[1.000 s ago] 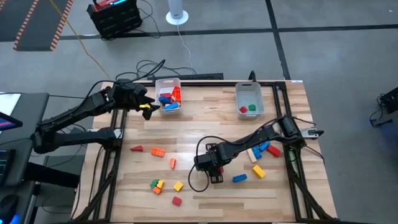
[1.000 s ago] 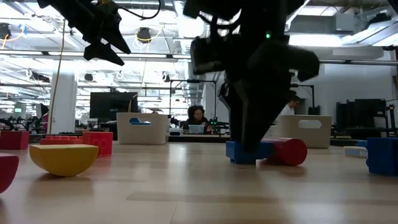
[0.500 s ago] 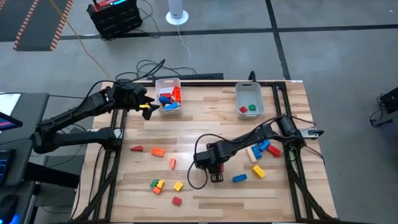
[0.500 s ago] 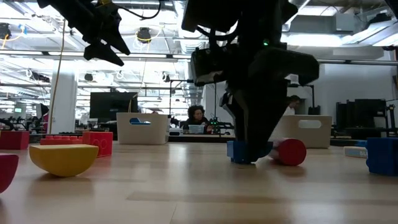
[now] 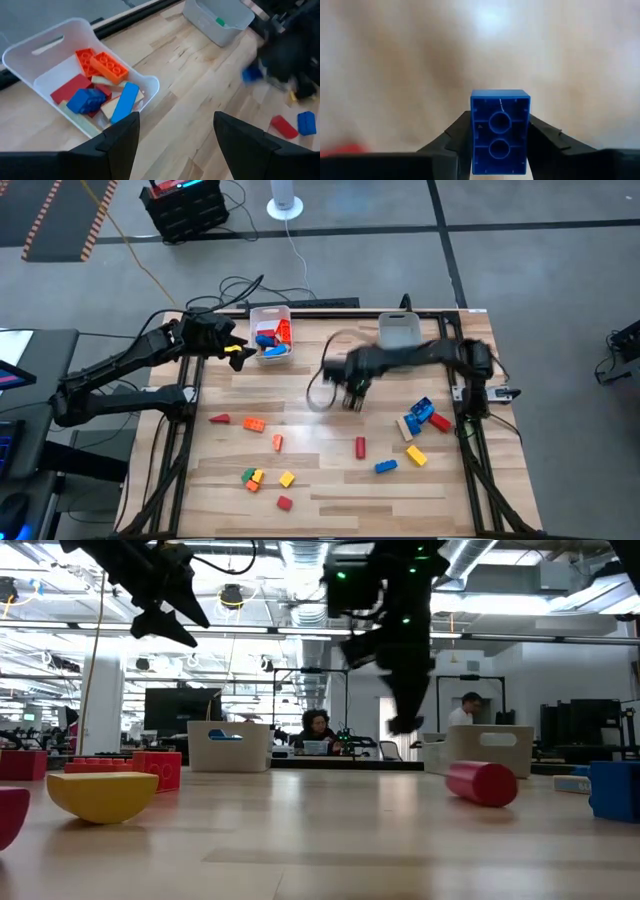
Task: Sort blocks by size
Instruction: Put the blue cuboid wooden block into the gray bin
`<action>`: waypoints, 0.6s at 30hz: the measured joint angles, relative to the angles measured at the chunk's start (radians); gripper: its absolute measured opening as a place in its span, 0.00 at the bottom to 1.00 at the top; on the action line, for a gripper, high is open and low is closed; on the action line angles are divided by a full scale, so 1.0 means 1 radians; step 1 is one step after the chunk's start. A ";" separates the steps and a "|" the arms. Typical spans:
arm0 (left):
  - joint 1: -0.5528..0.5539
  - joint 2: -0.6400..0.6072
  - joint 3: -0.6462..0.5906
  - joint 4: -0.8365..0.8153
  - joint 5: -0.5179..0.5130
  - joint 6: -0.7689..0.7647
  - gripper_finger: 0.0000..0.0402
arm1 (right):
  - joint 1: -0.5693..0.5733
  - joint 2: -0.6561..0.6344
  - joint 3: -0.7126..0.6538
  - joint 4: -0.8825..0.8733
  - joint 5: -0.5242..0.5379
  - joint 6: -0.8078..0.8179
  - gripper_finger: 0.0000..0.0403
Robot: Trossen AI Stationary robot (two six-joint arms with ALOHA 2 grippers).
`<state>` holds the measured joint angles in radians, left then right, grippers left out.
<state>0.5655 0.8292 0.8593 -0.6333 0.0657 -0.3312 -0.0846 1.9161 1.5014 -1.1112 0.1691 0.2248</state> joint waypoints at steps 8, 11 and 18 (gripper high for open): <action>0.000 -0.008 0.000 -0.026 0.000 -0.030 0.62 | -0.308 -0.252 -0.036 -0.214 0.160 0.118 0.41; 0.000 -0.007 0.000 -0.022 0.000 -0.033 0.62 | -0.420 -0.333 -0.105 -0.217 0.154 0.166 0.42; 0.000 -0.005 0.000 0.023 -0.001 -0.056 0.62 | -0.554 -0.435 -0.289 -0.092 -0.029 0.152 0.55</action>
<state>0.5652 0.8245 0.8593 -0.6108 0.0650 -0.3872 -0.6385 1.4810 1.2122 -1.2034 0.1396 0.3768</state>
